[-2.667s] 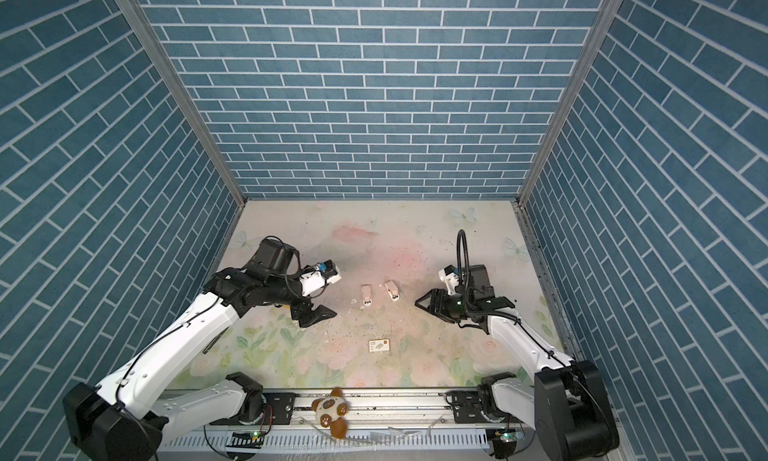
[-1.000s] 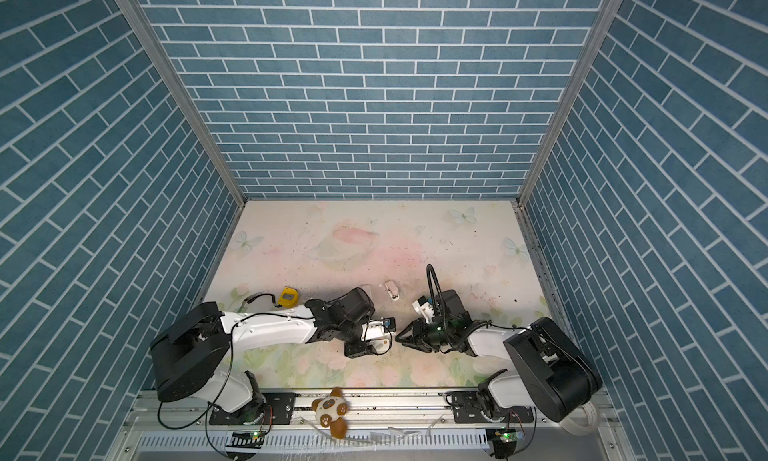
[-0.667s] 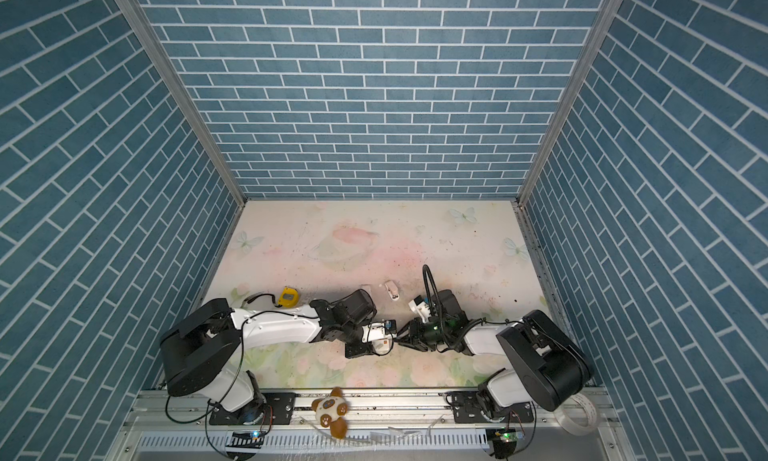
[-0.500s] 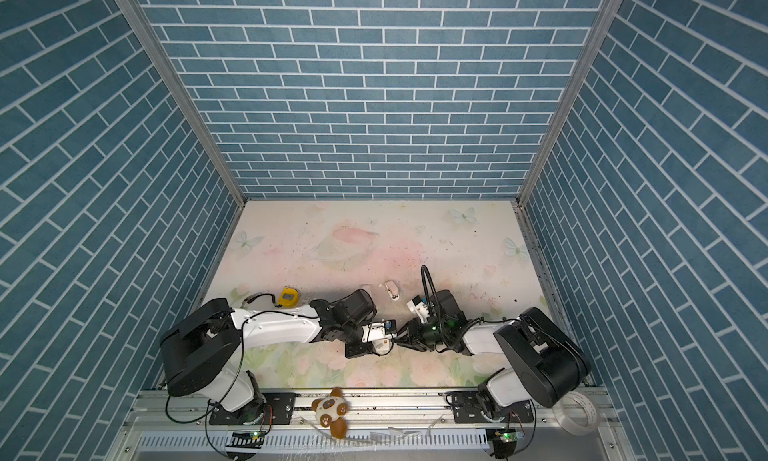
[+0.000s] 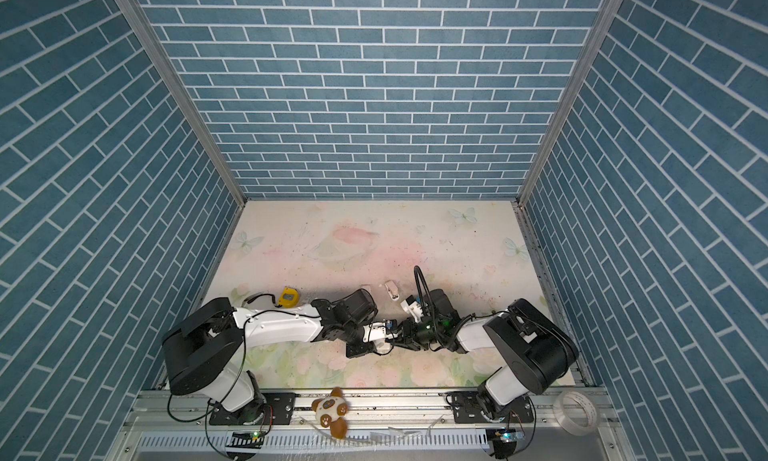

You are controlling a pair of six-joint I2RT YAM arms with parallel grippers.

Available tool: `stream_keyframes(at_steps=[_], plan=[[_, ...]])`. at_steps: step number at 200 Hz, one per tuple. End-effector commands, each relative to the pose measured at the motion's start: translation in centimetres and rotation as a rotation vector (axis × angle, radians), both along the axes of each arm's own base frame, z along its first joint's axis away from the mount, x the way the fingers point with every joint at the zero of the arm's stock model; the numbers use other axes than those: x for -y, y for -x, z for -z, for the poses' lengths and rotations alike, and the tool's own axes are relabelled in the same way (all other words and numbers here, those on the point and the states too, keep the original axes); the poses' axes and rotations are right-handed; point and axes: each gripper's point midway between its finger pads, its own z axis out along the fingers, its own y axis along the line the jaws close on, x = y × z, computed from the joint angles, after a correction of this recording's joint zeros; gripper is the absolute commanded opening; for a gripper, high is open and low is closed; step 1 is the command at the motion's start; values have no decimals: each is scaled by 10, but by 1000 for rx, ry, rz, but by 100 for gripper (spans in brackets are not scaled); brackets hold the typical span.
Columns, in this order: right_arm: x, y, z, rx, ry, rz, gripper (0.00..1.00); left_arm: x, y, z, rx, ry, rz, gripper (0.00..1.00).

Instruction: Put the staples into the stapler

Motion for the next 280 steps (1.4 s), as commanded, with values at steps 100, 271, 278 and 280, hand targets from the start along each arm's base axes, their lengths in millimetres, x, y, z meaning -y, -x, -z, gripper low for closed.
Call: stream_keyframes(at_steps=[100, 271, 278, 280], plan=[[-17, -1, -8, 9, -32, -15, 28, -2, 15, 13, -38, -52, 42, 32], [-16, -4, 6, -2, 9, 25, 34, -1, 15, 12, -33, -52, 37, 52], [-15, -4, 6, 1, 14, 28, 34, -2, 14, 10, -22, -53, 37, 54], [-15, -3, 7, -1, 18, 27, 34, -2, 14, 9, -19, -51, 37, 55]])
